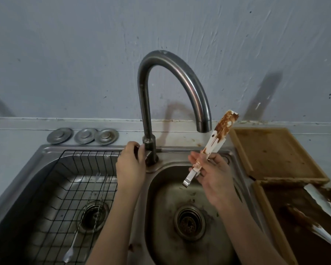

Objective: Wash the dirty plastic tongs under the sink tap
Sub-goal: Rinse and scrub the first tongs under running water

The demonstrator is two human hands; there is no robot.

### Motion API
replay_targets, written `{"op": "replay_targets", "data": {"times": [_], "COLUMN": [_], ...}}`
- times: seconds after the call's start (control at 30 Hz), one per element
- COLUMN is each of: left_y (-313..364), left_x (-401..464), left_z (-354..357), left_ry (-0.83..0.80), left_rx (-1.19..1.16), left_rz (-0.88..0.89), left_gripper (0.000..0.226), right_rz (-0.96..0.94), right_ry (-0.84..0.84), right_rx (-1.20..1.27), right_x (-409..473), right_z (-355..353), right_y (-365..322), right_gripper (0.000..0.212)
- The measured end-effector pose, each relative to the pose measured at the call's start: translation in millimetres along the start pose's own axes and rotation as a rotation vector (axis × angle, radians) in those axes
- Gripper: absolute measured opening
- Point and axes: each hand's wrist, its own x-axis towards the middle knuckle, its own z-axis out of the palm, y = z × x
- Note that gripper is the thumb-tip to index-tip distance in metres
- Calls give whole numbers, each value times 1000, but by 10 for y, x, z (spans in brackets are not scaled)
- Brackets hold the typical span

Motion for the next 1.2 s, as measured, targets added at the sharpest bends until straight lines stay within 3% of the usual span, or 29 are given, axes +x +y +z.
{"op": "replay_targets", "data": {"times": [0.4, 0.57, 1.2], "left_y": [-110, -116, -254], "left_x": [-21, -35, -120], "left_z": [103, 114, 152], "left_ry": [52, 71, 108], "left_rx": [-134, -140, -236], "left_rz": [32, 44, 30], "left_gripper": [17, 17, 22], "right_rz": [118, 161, 189], "right_ry": [-78, -117, -115], "right_rx": [144, 209, 240], "right_x": [7, -20, -96], "right_z": [48, 19, -19], "right_y": [112, 134, 121], "right_gripper": [6, 16, 17]}}
